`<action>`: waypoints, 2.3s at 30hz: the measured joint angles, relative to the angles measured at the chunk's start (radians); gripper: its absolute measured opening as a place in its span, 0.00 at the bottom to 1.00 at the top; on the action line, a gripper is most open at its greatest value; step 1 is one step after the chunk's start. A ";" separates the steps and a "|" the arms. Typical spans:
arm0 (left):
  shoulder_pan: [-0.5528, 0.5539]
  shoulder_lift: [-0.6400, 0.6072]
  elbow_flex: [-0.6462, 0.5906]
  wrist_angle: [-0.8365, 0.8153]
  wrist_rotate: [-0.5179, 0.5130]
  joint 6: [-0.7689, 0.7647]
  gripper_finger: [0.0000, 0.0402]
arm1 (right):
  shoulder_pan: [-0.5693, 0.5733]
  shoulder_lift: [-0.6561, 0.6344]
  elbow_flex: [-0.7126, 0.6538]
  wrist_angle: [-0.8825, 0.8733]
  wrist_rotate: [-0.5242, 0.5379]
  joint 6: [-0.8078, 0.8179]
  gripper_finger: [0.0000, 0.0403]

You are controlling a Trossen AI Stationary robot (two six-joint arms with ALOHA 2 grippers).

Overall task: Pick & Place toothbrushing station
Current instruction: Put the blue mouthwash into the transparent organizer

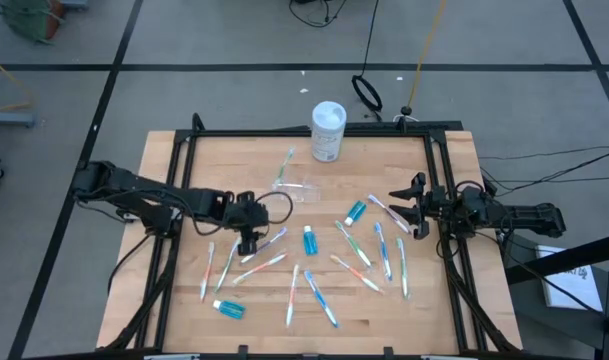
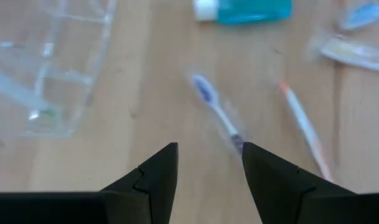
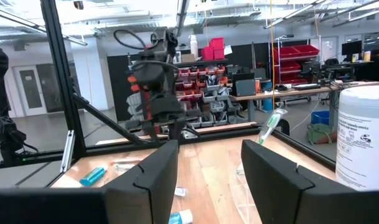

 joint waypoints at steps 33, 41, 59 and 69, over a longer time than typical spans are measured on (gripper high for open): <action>-0.235 0.000 -0.058 0.120 0.201 -0.016 0.46 | 0.000 0.000 0.000 -0.003 0.000 -0.001 0.42; -0.387 0.000 -0.058 0.033 0.178 -0.352 0.46 | 0.000 0.000 0.000 -0.003 0.000 -0.001 0.42; -0.777 0.063 -0.058 0.074 0.026 -0.687 0.46 | 0.000 0.000 0.000 -0.003 0.000 -0.168 0.42; -0.895 0.161 -0.058 0.012 -0.051 -0.779 0.46 | 0.000 0.000 0.000 0.003 0.000 -0.101 0.42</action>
